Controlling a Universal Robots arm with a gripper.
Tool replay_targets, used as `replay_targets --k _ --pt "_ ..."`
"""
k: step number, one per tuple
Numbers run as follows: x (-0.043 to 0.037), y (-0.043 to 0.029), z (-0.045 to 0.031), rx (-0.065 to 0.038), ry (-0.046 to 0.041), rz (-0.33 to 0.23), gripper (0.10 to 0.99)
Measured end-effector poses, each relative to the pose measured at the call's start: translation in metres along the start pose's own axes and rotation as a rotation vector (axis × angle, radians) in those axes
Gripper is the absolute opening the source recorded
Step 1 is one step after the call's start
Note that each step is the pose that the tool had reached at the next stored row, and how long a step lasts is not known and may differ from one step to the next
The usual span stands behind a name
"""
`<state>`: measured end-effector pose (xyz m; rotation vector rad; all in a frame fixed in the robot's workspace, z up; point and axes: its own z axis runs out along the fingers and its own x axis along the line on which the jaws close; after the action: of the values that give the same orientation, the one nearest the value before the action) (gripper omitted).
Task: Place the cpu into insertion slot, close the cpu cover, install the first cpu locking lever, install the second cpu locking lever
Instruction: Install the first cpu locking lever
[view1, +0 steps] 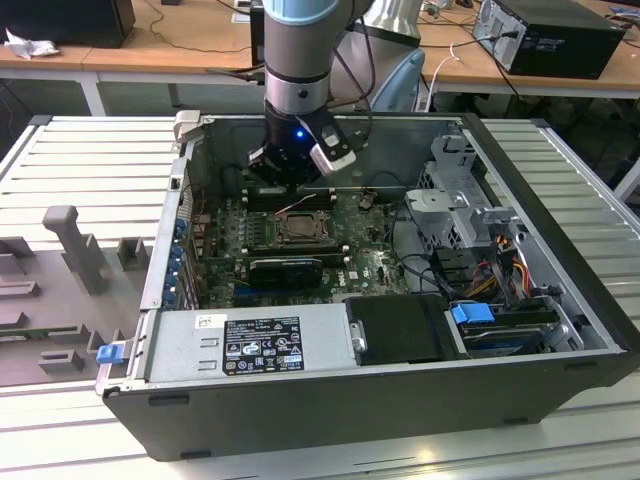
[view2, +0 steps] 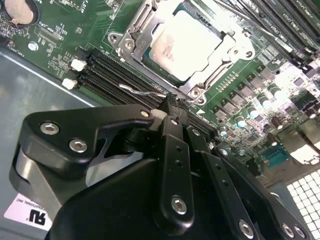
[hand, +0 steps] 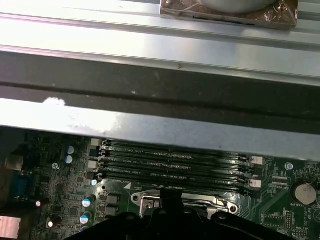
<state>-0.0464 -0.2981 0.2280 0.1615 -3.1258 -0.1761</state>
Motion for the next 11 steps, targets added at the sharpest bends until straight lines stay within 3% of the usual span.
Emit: replay_targets --k 4,11 --pt "-0.0095 0.0002 0.0024 0.000 0.0001 0.000 0.106" --pt "-0.0133 0.0010 0.0047 0.000 -0.0001 0.000 0.106"
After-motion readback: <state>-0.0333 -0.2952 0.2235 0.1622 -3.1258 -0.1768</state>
